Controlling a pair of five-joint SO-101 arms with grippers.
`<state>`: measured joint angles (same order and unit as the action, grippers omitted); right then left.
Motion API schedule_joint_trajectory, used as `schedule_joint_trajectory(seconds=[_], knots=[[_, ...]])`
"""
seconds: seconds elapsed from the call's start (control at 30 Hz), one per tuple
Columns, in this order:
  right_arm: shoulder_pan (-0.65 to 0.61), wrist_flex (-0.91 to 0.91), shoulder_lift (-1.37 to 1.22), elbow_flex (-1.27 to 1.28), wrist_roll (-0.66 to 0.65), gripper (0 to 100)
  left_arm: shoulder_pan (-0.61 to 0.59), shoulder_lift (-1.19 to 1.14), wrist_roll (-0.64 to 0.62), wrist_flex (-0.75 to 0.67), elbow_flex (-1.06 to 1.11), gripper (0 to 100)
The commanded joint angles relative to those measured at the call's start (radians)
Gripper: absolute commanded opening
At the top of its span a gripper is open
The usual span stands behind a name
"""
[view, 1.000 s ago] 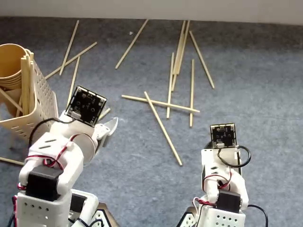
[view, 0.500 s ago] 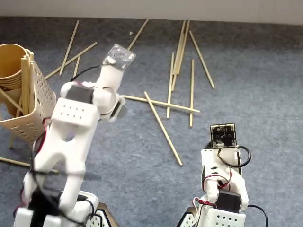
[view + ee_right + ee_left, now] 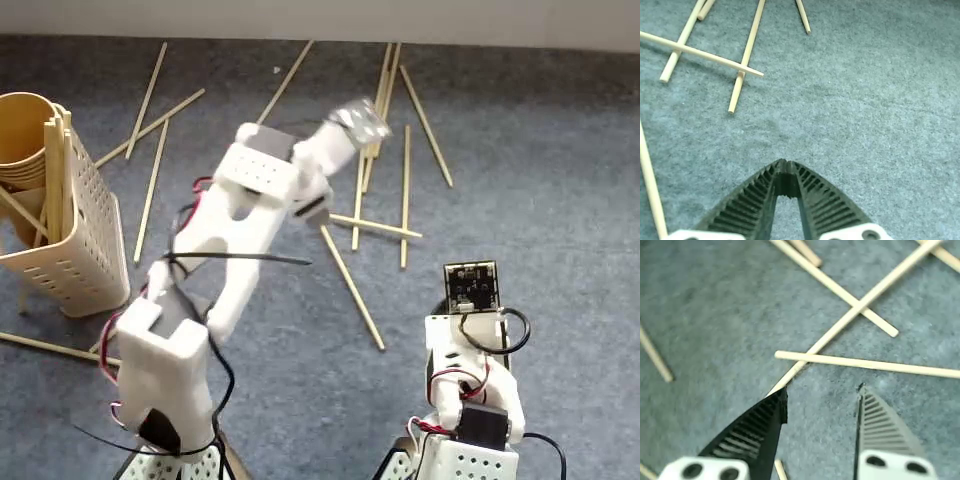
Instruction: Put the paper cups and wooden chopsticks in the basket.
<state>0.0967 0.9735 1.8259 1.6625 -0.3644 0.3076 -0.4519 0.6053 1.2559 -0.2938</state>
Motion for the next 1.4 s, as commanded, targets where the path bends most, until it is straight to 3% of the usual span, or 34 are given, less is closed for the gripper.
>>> schedule_joint_trajectory(seconds=[0.0,0.27,0.5,0.73,1.03,1.1,1.2,1.37], knots=[[-0.005,-0.015,0.001,0.140,0.005,1.0,0.022,-0.108,0.160,0.008,-0.107,24],[-0.005,-0.015,0.001,0.140,0.005,1.0,0.027,-0.219,0.397,0.101,-0.214,24],[-0.005,-0.015,0.001,0.140,0.005,1.0,0.021,-0.223,0.394,-0.048,-0.213,24],[-0.005,-0.015,0.001,0.140,0.005,1.0,0.027,-0.229,0.399,-0.094,-0.208,24],[-0.005,-0.015,0.001,0.140,0.005,1.0,0.039,-0.476,0.400,-0.127,-0.291,23],[-0.005,-0.015,0.001,0.140,0.005,1.0,0.039,-0.519,0.399,-0.086,-0.355,18],[-0.005,-0.015,0.001,0.140,0.005,1.0,0.038,-0.553,0.400,0.046,-0.486,2],[-0.005,-0.015,0.001,0.140,0.005,1.0,0.038,-0.593,0.399,0.232,-0.677,0]])
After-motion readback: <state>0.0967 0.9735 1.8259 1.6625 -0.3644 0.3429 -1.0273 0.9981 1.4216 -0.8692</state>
